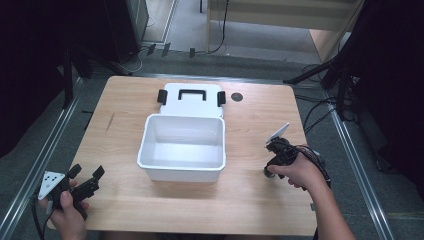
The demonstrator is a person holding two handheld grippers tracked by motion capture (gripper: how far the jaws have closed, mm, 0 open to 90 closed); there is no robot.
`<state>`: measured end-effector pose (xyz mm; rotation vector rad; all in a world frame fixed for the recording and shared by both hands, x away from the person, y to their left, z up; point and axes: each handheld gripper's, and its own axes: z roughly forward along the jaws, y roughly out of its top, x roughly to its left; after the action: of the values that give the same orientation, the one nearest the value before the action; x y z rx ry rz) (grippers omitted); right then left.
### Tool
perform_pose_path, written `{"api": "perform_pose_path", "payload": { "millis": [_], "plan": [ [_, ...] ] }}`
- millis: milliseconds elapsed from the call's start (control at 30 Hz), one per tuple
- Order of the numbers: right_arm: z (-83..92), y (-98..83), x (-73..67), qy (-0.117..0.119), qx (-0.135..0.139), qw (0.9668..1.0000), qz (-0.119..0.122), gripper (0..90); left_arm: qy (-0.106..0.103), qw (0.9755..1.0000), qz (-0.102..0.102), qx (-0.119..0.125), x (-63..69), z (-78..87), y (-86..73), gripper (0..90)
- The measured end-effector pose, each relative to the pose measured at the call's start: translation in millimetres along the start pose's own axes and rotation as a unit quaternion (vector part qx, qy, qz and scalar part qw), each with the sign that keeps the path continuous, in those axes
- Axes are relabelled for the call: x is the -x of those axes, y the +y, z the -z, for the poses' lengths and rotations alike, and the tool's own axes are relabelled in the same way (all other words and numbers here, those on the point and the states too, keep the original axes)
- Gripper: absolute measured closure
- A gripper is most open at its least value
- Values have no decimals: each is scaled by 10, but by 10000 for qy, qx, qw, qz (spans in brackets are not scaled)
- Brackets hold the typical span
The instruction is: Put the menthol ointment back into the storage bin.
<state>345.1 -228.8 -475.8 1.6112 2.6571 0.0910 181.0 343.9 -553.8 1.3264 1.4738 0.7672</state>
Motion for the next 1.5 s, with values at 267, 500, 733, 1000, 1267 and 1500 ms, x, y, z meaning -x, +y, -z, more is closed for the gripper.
{"api": "perform_pose_path", "payload": {
  "millis": [267, 500, 733, 1000, 1267, 1500],
  "plan": [
    [-34, 59, -24, -150, -18, 9998, -136, 512, 1, 10000, 14, -11, -1, -2, 1, 146],
    [-22, 62, -85, -96, -111, 9999, 91, 515, 3, 10000, 12, -13, -1, -3, 1, 146],
    [128, 116, -190, 11, -80, 9995, 318, 515, 1, 10000, 12, -12, 0, -2, 1, 146],
    [392, 245, -322, 52, 1, 9980, 627, 515, -6, 10000, 27, -17, -4, -2, 1, 146],
    [616, 384, -458, 49, 87, 9968, 788, 515, -17, 10000, 49, -37, -10, -5, 4, 146],
    [819, 513, -595, 0, 92, 9951, 981, 515, -17, 10000, 30, -49, -7, -8, 5, 146]
  ]
}}
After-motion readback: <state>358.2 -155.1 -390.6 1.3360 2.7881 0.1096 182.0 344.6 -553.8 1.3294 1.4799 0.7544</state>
